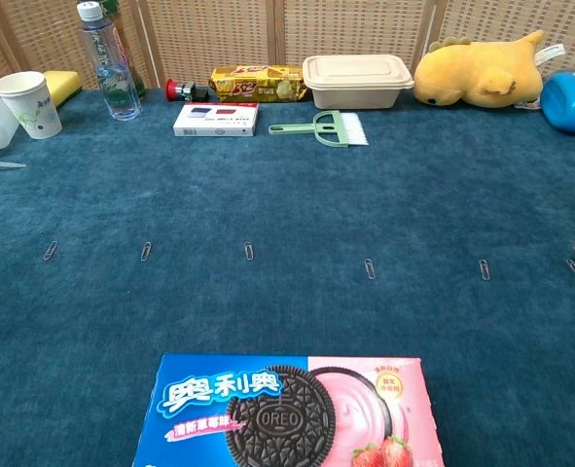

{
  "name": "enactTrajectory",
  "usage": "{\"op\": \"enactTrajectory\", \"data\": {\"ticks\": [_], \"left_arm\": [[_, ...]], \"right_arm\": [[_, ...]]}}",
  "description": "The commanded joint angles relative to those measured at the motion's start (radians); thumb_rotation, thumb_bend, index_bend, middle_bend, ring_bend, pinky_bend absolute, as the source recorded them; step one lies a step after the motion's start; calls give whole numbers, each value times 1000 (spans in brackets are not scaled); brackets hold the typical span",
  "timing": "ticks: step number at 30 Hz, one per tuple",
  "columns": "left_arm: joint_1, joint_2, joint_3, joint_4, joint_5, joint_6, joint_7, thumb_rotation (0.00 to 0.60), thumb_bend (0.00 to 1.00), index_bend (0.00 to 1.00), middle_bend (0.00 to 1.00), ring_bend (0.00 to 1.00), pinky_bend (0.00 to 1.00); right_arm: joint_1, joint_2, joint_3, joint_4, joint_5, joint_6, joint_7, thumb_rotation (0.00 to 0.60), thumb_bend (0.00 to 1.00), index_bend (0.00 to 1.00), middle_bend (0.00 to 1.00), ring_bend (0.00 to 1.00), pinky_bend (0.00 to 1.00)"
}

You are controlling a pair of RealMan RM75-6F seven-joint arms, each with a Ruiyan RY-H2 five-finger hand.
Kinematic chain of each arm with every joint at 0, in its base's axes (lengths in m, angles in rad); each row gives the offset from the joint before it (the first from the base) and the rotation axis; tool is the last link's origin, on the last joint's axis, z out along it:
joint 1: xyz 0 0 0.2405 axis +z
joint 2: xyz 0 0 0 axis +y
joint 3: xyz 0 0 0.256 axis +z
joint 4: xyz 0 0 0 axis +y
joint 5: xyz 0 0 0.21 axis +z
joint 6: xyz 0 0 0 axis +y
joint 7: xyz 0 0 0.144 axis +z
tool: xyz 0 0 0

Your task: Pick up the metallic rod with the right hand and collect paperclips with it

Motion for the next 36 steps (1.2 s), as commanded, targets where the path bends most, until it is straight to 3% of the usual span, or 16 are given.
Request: {"op": "enactTrajectory", "data": {"ticks": [1, 13, 28, 36], "left_arm": [[-1, 2, 0, -2, 3, 1, 2, 4, 236, 177, 211, 174, 36], [1, 8, 2, -6, 6, 4, 4, 3, 237, 174, 211, 174, 36], [-3, 2, 0, 7, -4, -2, -4, 3, 236, 168, 211, 173, 36], [-3, -1, 0, 11, -5, -3, -10, 2, 237, 168, 211, 173, 36]], "right_arm": [[-8, -3, -5, 12, 6, -10, -2, 600, 414, 668, 915, 876, 701], [-19, -20, -2, 39, 8, -33, -5, 600, 414, 661, 915, 875, 701], [-5, -16, 22, -7, 15, -43, -48, 600, 415, 655, 915, 875, 701], [21, -2, 81, -47, 15, -41, -17, 600, 415, 656, 915, 875, 700]]}}
